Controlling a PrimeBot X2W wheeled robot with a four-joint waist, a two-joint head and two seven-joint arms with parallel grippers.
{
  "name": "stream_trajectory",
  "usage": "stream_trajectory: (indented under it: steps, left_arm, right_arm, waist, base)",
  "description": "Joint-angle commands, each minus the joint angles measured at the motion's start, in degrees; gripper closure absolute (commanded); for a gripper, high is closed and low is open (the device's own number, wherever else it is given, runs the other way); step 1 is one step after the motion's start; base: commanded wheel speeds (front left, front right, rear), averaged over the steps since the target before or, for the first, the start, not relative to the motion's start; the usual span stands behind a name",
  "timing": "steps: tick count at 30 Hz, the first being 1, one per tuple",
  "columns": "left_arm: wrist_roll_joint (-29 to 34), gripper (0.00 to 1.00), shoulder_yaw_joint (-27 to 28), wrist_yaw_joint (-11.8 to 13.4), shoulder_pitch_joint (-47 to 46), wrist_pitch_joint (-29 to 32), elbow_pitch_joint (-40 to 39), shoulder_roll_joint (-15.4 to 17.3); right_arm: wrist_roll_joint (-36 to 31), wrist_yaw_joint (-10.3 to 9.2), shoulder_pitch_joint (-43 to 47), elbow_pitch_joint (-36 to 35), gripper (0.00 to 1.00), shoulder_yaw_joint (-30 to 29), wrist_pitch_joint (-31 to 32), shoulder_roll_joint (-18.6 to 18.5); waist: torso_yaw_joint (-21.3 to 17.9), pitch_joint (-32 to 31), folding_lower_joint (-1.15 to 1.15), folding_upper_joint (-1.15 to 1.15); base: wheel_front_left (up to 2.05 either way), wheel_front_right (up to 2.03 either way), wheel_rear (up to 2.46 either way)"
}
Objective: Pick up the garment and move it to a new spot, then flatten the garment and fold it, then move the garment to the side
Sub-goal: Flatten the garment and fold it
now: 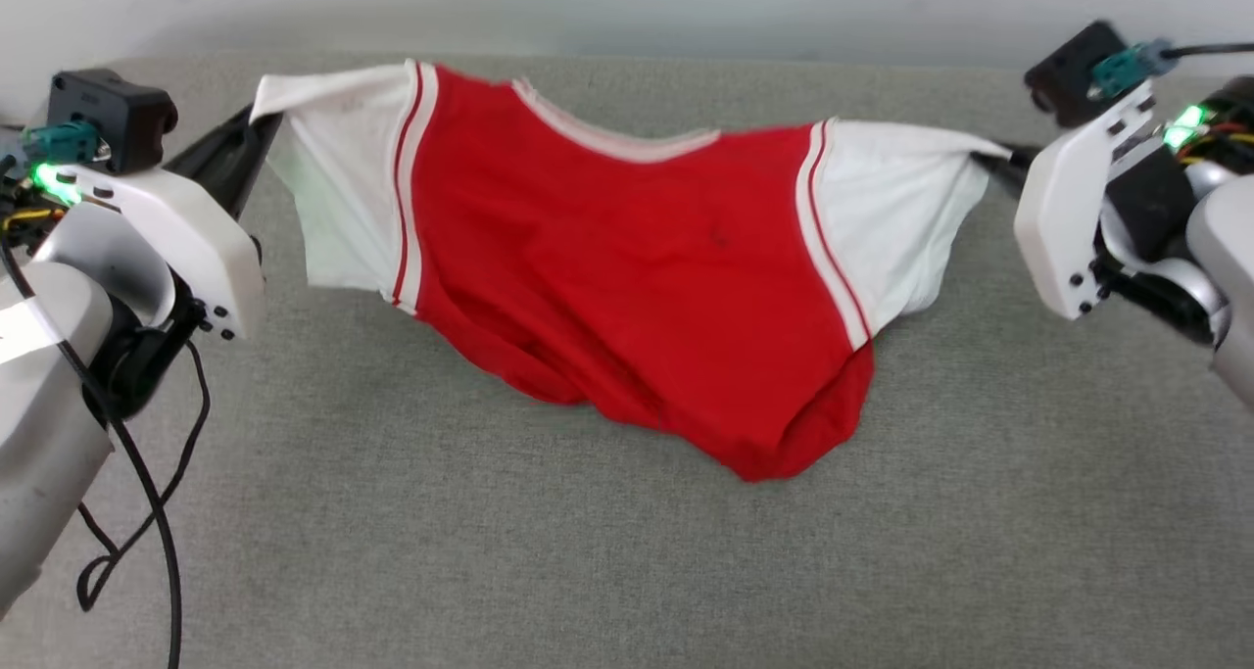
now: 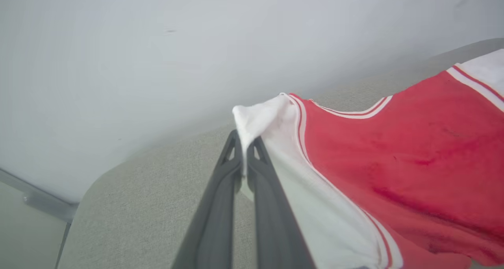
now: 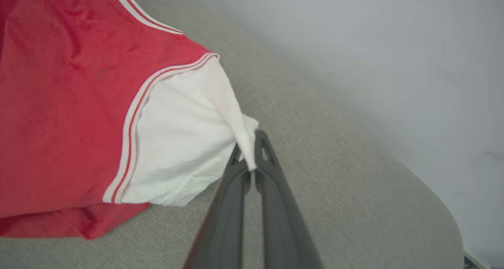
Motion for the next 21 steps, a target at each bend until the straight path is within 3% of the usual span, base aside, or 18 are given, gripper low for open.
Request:
stream_trajectory:
  steps: [1, 11, 21]
  left_arm:
    - [0.45, 1.0, 0.41, 0.51, -0.88, -0.52, -1.21, 0.57]
    - [2.49, 1.0, 4.5, 5.26, -5.33, -2.12, -15.85, 4.38]
    - [1.88, 1.0, 8.42, 7.11, -12.33, 0.94, -24.33, 6.79]
  right_arm:
    - [-0.43, -0.08, -1.02, 0.3, 1.0, -0.75, -1.14, -0.06]
    - [-3.59, -0.08, -3.62, -1.95, 1.0, -9.31, -10.05, -0.62]
    - [-8.77, -0.08, -5.61, -7.93, 1.0, -20.49, -11.09, -0.65]
  waist:
    - [-0.81, -1.35, 0.0, 0.0]
    - [-2.48, -4.26, 0.0, 0.0]
    - [-3.26, -3.89, 0.0, 0.0]
  base:
    - [0.0, 0.0, 0.0]
    - [0.0, 0.0, 0.0]
    - [0.0, 0.0, 0.0]
